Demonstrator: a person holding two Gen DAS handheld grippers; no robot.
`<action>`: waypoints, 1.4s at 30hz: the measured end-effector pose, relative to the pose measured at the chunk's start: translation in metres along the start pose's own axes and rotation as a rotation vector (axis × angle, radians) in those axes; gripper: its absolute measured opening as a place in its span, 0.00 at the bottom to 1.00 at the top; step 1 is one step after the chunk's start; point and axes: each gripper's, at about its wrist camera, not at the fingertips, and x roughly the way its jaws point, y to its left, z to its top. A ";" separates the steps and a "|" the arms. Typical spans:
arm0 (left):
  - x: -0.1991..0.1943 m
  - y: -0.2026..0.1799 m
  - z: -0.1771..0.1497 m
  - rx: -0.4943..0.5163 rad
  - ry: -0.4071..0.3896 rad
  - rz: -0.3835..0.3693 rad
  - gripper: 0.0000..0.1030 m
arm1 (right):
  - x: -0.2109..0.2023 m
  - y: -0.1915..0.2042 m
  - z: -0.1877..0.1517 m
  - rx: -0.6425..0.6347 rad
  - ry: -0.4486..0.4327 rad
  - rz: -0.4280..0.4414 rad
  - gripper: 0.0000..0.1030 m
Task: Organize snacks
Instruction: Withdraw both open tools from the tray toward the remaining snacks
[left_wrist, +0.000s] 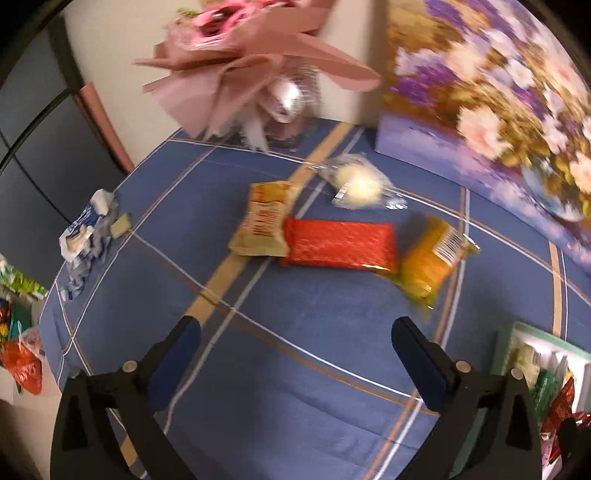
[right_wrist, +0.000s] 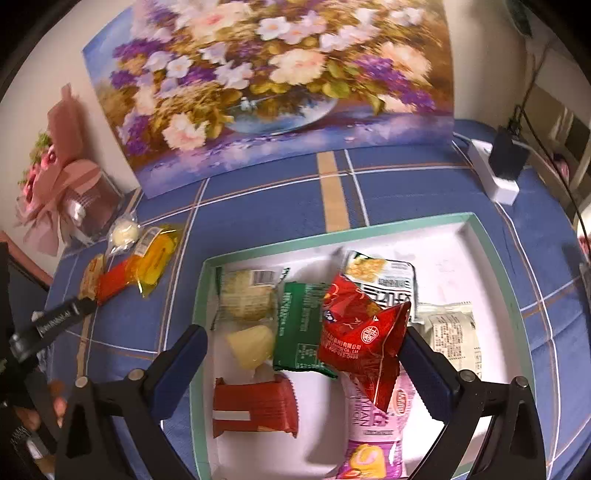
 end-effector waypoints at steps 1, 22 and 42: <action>0.000 0.005 0.001 -0.010 0.001 -0.002 1.00 | -0.001 0.003 0.000 -0.007 -0.004 0.003 1.00; 0.019 0.071 0.012 -0.151 0.069 -0.071 1.00 | 0.006 -0.014 -0.001 0.037 -0.007 -0.082 1.00; 0.058 0.086 0.052 -0.157 0.134 -0.234 1.00 | 0.024 0.118 0.041 -0.074 0.026 0.086 1.00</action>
